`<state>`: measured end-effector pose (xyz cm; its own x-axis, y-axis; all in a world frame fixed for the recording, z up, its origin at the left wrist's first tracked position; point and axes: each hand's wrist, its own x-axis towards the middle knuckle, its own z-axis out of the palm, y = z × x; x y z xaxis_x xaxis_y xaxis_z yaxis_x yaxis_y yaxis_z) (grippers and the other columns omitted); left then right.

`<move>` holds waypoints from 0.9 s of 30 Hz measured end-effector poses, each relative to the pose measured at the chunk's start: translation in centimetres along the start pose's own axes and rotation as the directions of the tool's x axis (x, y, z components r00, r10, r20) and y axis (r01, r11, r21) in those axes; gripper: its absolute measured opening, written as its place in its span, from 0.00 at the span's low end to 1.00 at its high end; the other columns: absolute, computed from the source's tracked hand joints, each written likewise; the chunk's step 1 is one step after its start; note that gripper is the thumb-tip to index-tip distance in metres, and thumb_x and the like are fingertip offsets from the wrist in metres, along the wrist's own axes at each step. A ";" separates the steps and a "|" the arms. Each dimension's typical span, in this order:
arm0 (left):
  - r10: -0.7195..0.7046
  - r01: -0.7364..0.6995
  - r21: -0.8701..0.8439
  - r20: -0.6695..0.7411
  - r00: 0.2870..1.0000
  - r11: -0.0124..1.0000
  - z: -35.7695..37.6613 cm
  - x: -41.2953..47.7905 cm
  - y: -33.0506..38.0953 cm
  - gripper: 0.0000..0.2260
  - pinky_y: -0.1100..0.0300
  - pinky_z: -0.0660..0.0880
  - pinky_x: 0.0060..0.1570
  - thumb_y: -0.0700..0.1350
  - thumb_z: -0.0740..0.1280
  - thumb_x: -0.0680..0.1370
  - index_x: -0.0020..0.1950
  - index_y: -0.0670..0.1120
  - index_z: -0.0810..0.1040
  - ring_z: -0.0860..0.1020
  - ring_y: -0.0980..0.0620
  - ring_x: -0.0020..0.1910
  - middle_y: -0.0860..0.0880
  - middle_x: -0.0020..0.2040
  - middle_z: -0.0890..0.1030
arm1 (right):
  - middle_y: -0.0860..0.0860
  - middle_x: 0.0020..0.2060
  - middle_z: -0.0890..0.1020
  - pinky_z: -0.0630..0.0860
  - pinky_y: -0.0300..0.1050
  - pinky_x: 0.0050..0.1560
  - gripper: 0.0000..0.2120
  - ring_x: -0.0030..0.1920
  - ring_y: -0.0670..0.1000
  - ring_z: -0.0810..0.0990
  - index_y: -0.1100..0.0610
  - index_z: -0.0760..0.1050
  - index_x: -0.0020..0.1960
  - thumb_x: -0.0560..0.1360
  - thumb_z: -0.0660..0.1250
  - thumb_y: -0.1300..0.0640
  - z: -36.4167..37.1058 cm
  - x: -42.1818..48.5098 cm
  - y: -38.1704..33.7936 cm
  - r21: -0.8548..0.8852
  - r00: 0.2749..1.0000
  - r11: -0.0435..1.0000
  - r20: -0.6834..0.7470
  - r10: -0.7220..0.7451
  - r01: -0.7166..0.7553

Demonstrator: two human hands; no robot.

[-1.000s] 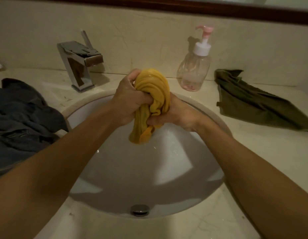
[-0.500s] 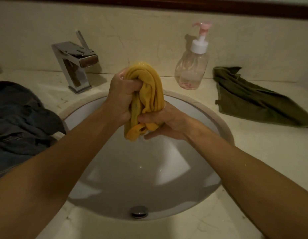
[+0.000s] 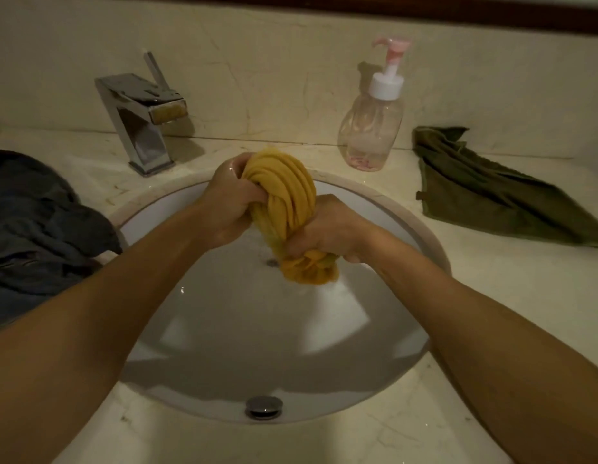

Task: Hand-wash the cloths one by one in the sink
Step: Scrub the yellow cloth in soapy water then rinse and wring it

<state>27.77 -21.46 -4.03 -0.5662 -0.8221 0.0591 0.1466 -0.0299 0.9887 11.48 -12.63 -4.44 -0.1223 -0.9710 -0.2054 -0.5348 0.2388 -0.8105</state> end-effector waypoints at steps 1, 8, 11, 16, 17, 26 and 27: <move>-0.014 0.013 0.105 0.014 1.000 0.994 -0.5 0.0 0.0 0.27 0.53 0.81 0.45 0.31 0.68 0.62 0.61 0.43 0.75 0.81 0.44 0.52 0.44 0.53 0.81 | 0.54 0.44 0.86 0.86 0.54 0.46 0.19 0.44 0.55 0.86 0.58 0.83 0.48 0.59 0.84 0.58 -0.3 0.0 0.1 -0.041 0.999 0.999 -0.029 0.023 -0.025; 0.236 -0.347 0.836 0.267 0.934 0.426 -1.5 -0.8 0.2 0.56 0.58 0.72 0.63 0.55 0.85 0.61 0.80 0.49 0.56 0.68 0.52 0.70 0.45 0.76 0.63 | 0.56 0.41 0.86 0.86 0.59 0.42 0.16 0.43 0.58 0.86 0.57 0.84 0.41 0.56 0.82 0.57 -1.6 0.0 0.7 -0.139 0.987 0.982 -0.121 0.110 -0.126; 0.151 -0.420 0.907 0.419 0.895 -0.023 0.2 -1.5 0.3 0.64 0.43 0.53 0.75 0.62 0.81 0.59 0.82 0.54 0.42 0.49 0.45 0.80 0.48 0.82 0.46 | 0.57 0.43 0.86 0.86 0.59 0.43 0.18 0.44 0.58 0.86 0.58 0.83 0.44 0.56 0.82 0.57 -1.3 -0.5 0.1 -0.177 0.993 0.979 -0.080 0.083 -0.096; 0.165 -0.501 0.857 0.514 0.842 -0.115 0.3 -3.0 -0.9 0.52 0.39 0.66 0.71 0.62 0.79 0.65 0.81 0.48 0.55 0.61 0.41 0.78 0.44 0.80 0.60 | 0.56 0.47 0.86 0.85 0.59 0.47 0.20 0.45 0.58 0.86 0.58 0.83 0.51 0.60 0.82 0.57 -0.9 -1.4 -0.7 -0.268 0.996 0.963 0.086 0.038 -0.014; 0.191 -0.512 0.858 0.509 0.839 -0.033 -0.1 -2.9 -0.9 0.47 0.42 0.75 0.61 0.60 0.80 0.65 0.78 0.48 0.62 0.72 0.39 0.70 0.43 0.75 0.70 | 0.57 0.47 0.86 0.85 0.59 0.46 0.20 0.46 0.59 0.86 0.59 0.83 0.51 0.60 0.82 0.57 -0.5 -1.6 -0.8 -0.288 0.994 0.957 0.110 0.012 0.020; -0.297 -0.244 0.961 0.274 0.915 0.133 -0.1 -2.3 -0.4 0.21 0.52 0.81 0.47 0.59 0.78 0.63 0.50 0.48 0.82 0.82 0.50 0.43 0.51 0.43 0.84 | 0.46 0.38 0.70 0.71 0.48 0.42 0.21 0.42 0.52 0.73 0.51 0.72 0.58 0.70 0.76 0.47 2.4 -2.1 -0.9 -0.764 0.986 0.634 0.011 -0.167 0.116; -0.313 -0.220 0.960 0.265 0.912 0.171 0.0 -2.2 -0.6 0.17 0.52 0.81 0.47 0.54 0.79 0.66 0.49 0.47 0.83 0.83 0.49 0.43 0.49 0.43 0.84 | 0.46 0.37 0.69 0.71 0.48 0.42 0.23 0.43 0.52 0.73 0.51 0.71 0.59 0.70 0.76 0.48 2.2 -2.1 -0.9 -0.774 0.978 0.615 0.025 -0.208 0.150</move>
<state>28.94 -19.68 -4.71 -0.7774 -0.5895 -0.2194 -0.6289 0.7220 0.2883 13.99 -10.80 -4.49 0.0120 -0.9989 -0.0462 -0.9945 -0.0071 -0.1042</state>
